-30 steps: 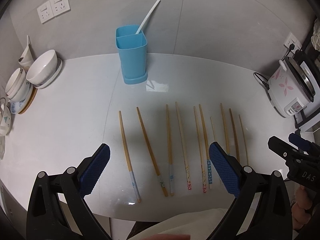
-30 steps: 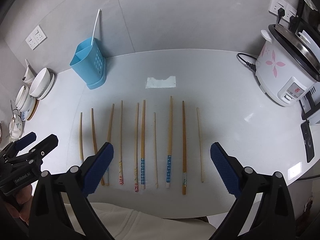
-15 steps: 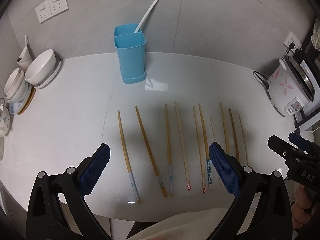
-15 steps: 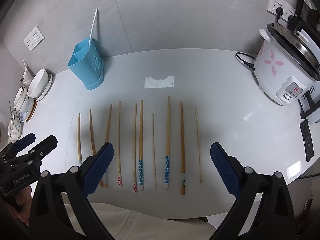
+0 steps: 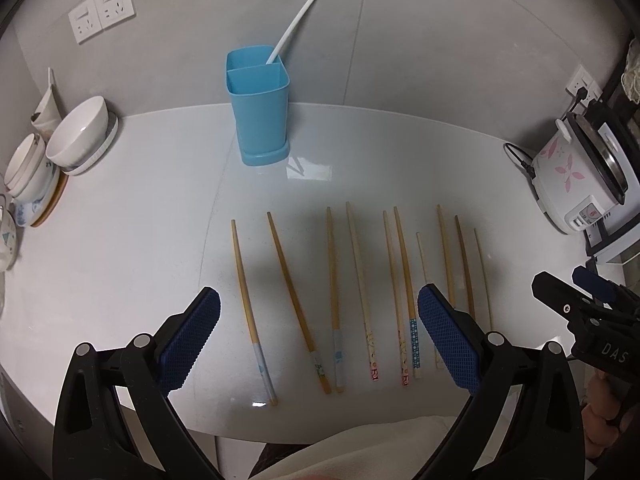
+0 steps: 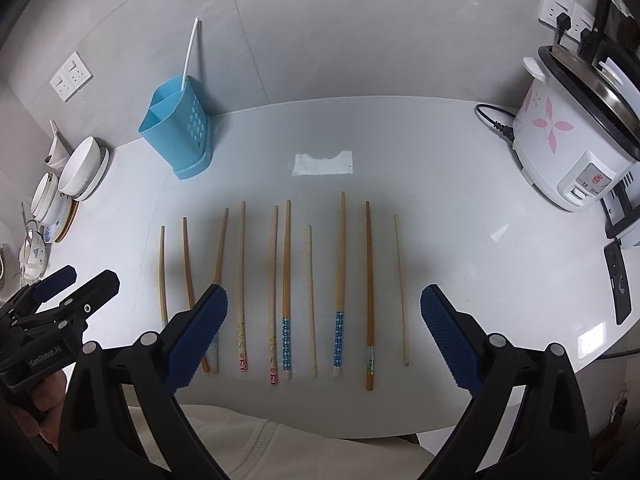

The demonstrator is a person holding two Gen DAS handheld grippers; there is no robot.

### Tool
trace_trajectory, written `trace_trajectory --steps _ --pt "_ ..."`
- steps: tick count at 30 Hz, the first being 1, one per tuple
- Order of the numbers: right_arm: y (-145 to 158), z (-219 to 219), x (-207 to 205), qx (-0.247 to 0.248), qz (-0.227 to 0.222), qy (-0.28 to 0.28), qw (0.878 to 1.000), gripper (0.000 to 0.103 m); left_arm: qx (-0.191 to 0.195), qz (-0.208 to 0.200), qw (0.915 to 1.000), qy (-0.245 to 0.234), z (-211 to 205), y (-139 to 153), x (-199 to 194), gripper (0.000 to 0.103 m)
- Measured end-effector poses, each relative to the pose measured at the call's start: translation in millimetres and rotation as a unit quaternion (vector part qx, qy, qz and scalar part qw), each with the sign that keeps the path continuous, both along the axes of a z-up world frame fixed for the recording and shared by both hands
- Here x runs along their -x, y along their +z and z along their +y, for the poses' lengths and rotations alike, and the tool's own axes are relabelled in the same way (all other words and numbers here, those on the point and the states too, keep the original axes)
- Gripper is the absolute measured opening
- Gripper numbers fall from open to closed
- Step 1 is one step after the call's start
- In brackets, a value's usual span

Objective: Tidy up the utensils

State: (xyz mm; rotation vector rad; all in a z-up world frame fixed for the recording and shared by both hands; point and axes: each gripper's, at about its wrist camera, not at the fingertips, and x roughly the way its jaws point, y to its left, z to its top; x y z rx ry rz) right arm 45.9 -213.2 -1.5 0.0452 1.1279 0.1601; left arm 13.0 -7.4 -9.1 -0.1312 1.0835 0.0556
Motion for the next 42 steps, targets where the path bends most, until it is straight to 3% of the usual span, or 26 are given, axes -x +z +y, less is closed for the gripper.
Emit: trace_trajectory --steps 15,20,29,33,42 --pt "0.0 7.2 0.7 0.0 -0.003 0.013 1.0 0.09 0.005 0.0 1.0 -0.003 2.7 -0.9 -0.6 0.096" --pt "-8.9 9.1 -6.8 -0.001 0.002 0.017 1.0 0.085 -0.002 0.004 0.9999 0.009 17.0 -12.2 -7.6 0.096" --pt "-71.8 12.8 -36.8 0.006 0.05 0.019 0.999 0.07 0.016 0.048 0.9974 0.052 68.2 -75.5 -25.6 0.093" --pt "-100.6 12.5 -44.3 0.007 0.079 0.018 0.997 0.063 0.013 0.086 0.9933 0.076 87.9 -108.8 -29.0 0.091" --pt "-140.2 18.5 -50.2 0.034 0.128 0.015 0.991 0.051 -0.002 0.142 0.9867 0.079 93.0 -156.9 -28.1 0.086"
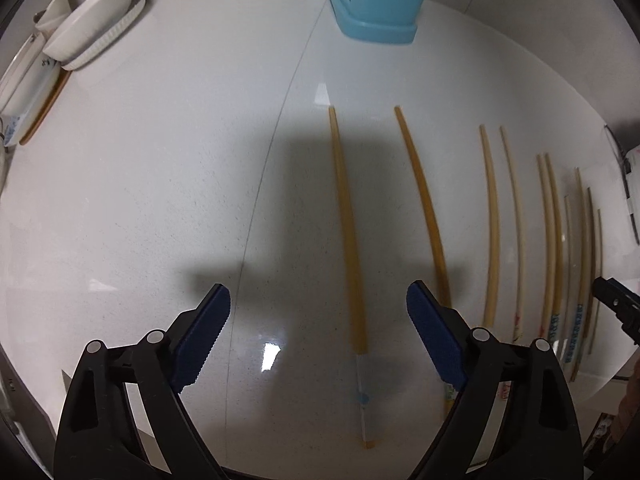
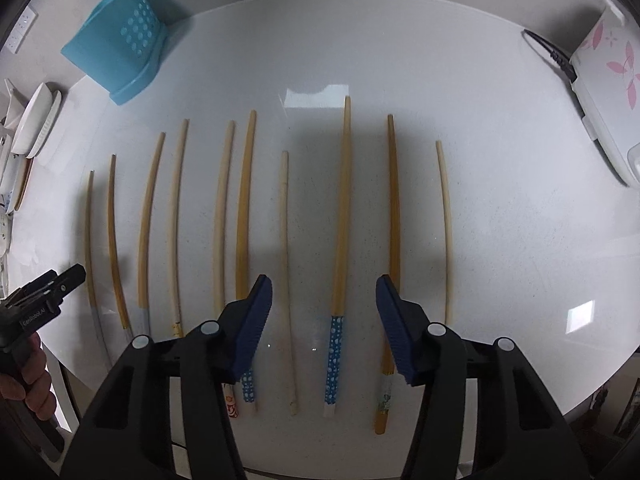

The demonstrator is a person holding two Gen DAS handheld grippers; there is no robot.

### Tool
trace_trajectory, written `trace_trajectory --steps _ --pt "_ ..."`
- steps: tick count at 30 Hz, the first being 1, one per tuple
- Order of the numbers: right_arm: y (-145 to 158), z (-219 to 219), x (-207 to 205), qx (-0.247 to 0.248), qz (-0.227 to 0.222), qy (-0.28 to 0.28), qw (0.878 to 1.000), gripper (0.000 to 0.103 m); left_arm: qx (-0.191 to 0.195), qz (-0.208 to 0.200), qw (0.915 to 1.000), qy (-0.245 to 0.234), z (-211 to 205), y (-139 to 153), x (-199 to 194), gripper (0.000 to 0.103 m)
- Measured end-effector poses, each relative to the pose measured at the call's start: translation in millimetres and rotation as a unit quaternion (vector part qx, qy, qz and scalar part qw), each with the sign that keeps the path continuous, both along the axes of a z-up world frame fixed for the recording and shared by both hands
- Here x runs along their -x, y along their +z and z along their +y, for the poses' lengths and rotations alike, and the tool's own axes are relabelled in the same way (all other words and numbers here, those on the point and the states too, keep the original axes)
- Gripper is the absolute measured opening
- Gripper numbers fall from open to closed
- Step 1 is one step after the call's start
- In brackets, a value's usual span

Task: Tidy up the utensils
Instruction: 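Lower both tools and close each on a chopstick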

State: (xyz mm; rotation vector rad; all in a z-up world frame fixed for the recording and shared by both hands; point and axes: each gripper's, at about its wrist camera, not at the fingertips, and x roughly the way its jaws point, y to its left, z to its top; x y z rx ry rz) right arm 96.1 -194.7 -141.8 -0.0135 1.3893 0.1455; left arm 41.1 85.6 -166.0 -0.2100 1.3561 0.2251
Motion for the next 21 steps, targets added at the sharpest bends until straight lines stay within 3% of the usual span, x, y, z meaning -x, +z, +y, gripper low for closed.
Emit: trace_trajectory --steps 4,14,16,21 --pt "-7.2 0.3 -2.1 0.008 0.011 -0.002 1.0 0.045 0.0 0.013 0.9999 0.0 -0.2 -11.1 0.8 0.085" --pt "-22.4 3.8 -7.2 0.021 0.042 0.002 0.999 0.028 -0.002 0.042 0.9991 -0.009 -2.6 -22.8 -5.6 0.067" --pt "-25.3 4.1 -8.3 0.023 0.048 0.004 0.999 0.023 -0.001 0.052 0.9986 -0.008 -14.6 -11.3 -9.2 0.06" --pt "-36.0 9.1 -12.1 0.028 0.065 0.004 0.997 0.015 0.001 0.067 0.9976 -0.016 -22.5 -10.0 -13.8 0.022"
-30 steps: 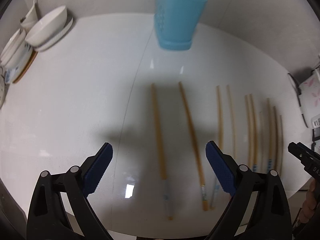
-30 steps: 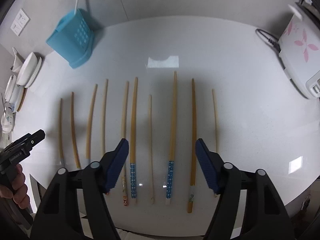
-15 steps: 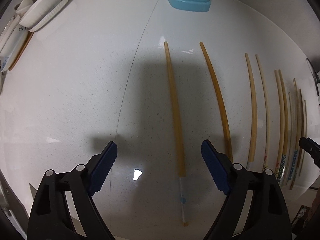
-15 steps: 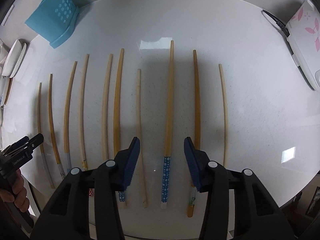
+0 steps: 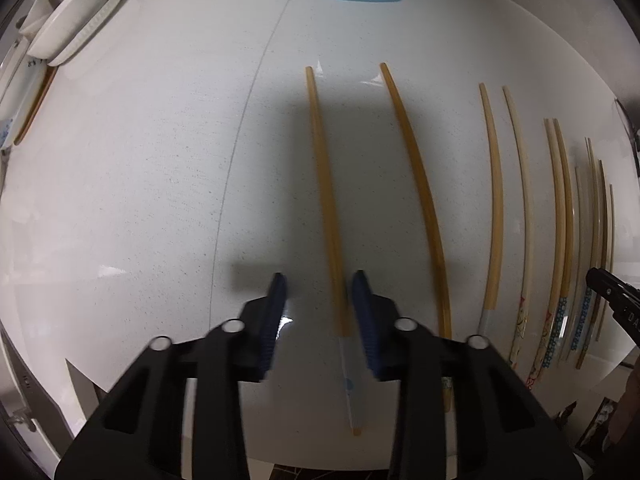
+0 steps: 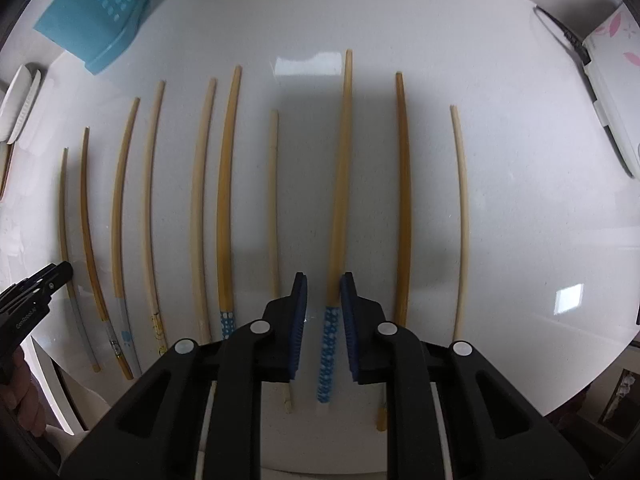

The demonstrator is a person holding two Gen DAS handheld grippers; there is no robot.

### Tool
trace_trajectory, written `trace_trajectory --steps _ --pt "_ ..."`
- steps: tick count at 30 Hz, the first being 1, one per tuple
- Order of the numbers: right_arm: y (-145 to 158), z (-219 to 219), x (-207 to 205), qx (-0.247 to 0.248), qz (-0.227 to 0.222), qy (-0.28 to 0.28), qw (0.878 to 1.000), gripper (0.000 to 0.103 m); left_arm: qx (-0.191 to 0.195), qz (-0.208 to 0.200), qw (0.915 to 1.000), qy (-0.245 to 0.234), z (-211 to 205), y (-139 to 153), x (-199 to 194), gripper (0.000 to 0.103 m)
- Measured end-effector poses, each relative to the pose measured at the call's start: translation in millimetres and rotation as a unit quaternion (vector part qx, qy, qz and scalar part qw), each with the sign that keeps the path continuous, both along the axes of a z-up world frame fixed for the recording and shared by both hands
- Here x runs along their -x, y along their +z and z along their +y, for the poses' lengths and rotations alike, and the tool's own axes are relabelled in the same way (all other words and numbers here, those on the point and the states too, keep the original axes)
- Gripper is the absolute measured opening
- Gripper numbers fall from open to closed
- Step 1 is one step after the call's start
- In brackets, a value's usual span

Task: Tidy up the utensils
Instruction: 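Lower both tools and close each on a chopstick, then lift the chopsticks and carry both toward the blue utensil holder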

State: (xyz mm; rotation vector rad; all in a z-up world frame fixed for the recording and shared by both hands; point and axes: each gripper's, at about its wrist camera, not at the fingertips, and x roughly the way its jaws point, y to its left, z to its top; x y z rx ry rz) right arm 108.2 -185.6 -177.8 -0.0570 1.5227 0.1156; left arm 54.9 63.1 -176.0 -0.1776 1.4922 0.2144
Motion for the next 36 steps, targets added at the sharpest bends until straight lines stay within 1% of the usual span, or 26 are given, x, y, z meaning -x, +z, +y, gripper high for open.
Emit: trace_trajectory --steps 1,2,3,5,7,10,13,15,18,21,23,24,28,36 --pt "-0.4 6.2 -3.1 0.0 0.005 0.0 1.0 0.014 0.001 0.004 1.0 -0.003 -2.1 0.2 -0.9 0.017" --pt "-0.8 7.4 -2.9 0.002 0.004 0.002 1.0 0.013 0.001 0.007 1.0 -0.004 -4.2 0.7 -3.7 0.008" --pt "-1.6 9.0 -3.2 0.007 0.003 0.003 1.0 0.013 0.003 0.007 1.0 -0.002 -4.5 0.6 -3.8 0.007" --pt "3.2 10.4 -7.3 0.01 0.007 -0.001 1.0 0.011 0.002 0.007 1.0 -0.004 -6.7 1.8 -3.5 0.007" --pt "1.4 10.3 -11.3 0.011 0.009 -0.008 1.0 0.007 0.004 0.006 1.0 -0.005 -7.3 1.9 -2.1 0.007" --pt "-2.1 9.4 -11.6 0.007 0.01 -0.008 1.0 0.007 0.005 0.003 1.0 -0.004 -13.0 5.6 6.4 0.007" --pt "-3.2 10.5 -11.6 0.006 0.006 -0.007 1.0 0.007 0.005 -0.002 1.0 0.0 -5.8 8.3 8.2 0.007" --pt "3.5 9.5 -4.9 0.005 0.003 -0.007 1.0 0.007 0.004 -0.007 1.0 0.001 2.0 16.7 10.7 0.007" --pt "11.9 12.6 -1.6 -0.002 -0.003 -0.008 1.0 0.007 0.004 -0.016 0.9999 0.003 2.0 22.6 13.2 0.007" --pt "26.5 5.9 0.1 -0.008 -0.011 -0.002 1.0 0.007 0.007 -0.024 0.9997 0.005 3.0 31.0 15.3 0.007" --pt "33.4 4.6 2.7 -0.011 -0.018 0.001 1.0 0.007 0.005 -0.032 0.9995 0.004 4.1 38.8 17.3 0.007" --pt "36.7 6.2 3.0 -0.013 -0.021 0.001 1.0 0.007 0.006 -0.037 0.9993 0.005 6.5 50.1 18.7 0.007" --pt "50.8 10.9 4.5 -0.02 -0.04 0.006 0.999 0.007 0.006 -0.057 0.9983 0.006 9.2 68.5 20.0 0.007" --pt "85.0 22.8 7.3 -0.042 -0.089 0.014 0.995 0.007 0.009 -0.115 0.9933 0.005 13.9 109.4 23.4 0.007"
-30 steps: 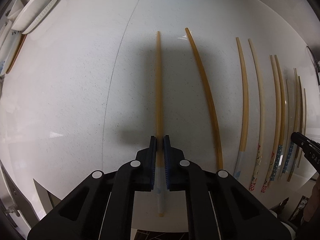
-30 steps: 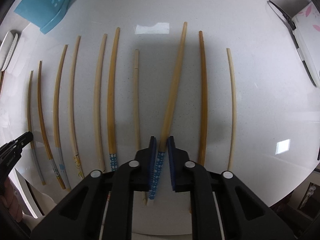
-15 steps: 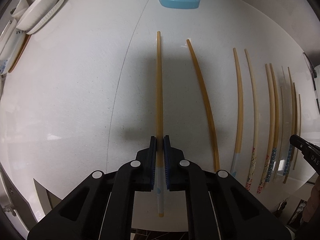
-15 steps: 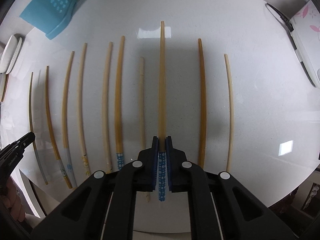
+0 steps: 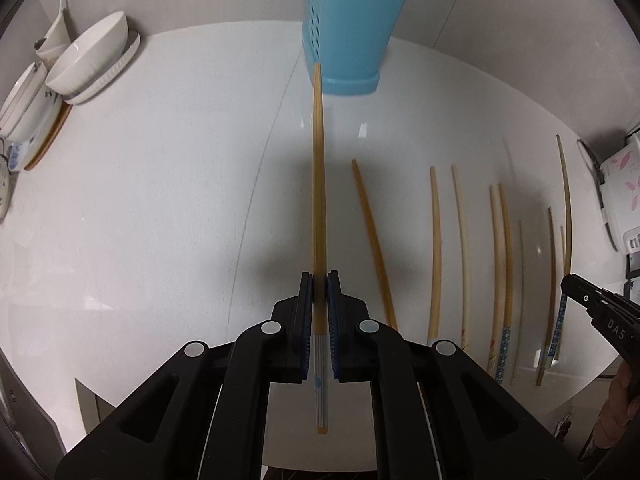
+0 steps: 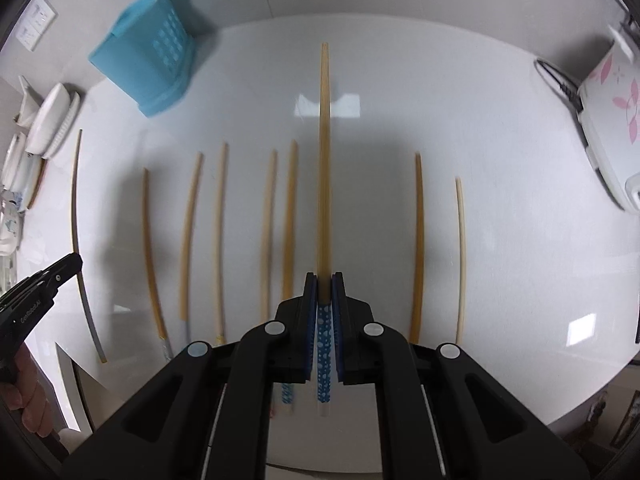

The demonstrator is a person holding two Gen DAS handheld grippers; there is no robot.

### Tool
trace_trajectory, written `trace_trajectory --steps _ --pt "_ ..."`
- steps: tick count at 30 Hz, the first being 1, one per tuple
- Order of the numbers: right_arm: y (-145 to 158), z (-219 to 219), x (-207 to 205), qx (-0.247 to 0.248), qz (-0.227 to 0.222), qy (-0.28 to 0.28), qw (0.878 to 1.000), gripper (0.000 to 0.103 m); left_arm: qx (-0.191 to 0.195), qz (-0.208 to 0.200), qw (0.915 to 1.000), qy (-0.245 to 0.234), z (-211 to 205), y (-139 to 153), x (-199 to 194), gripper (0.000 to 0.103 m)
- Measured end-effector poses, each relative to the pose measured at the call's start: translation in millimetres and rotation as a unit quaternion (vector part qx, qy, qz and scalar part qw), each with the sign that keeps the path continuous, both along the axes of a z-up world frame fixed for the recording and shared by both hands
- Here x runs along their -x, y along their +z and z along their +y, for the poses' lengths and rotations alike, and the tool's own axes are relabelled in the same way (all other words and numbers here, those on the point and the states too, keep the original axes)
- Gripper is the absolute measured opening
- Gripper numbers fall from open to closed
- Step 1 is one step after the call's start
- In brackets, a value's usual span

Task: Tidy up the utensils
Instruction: 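Lift the chopsticks and carry both toward the blue utensil holder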

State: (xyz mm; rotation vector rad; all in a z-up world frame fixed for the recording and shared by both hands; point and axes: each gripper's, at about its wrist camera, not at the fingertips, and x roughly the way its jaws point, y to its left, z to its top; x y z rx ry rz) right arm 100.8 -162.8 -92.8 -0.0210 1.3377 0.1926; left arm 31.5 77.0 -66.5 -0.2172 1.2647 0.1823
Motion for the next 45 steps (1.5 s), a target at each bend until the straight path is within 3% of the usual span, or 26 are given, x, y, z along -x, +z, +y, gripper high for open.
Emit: trace_trajectory --steps 17,31,38,42,45 --pt "67.8 45.3 -36.5 -0.04 -0.112 0.011 0.993 0.007 -0.003 -0.106 0.9942 -0.016 12.9 66.9 -36.2 0.007" --pt "121.0 85.4 -75.4 -0.071 -0.194 0.024 0.978 0.007 -0.002 -0.201 0.9791 -0.03 29.3 118.5 -94.0 0.007" --pt "142.1 101.6 -98.4 -0.097 -0.23 0.032 0.968 0.007 0.005 -0.262 0.9644 -0.038 36.0 144.4 -122.3 0.007" --pt "149.5 114.1 -115.8 -0.12 -0.248 0.031 0.961 0.007 -0.001 -0.318 0.9471 -0.044 35.3 151.3 -136.8 0.007" --pt "150.6 122.4 -127.7 -0.129 -0.258 0.033 0.957 0.007 -0.001 -0.339 0.9397 -0.047 35.2 148.7 -149.9 0.007"
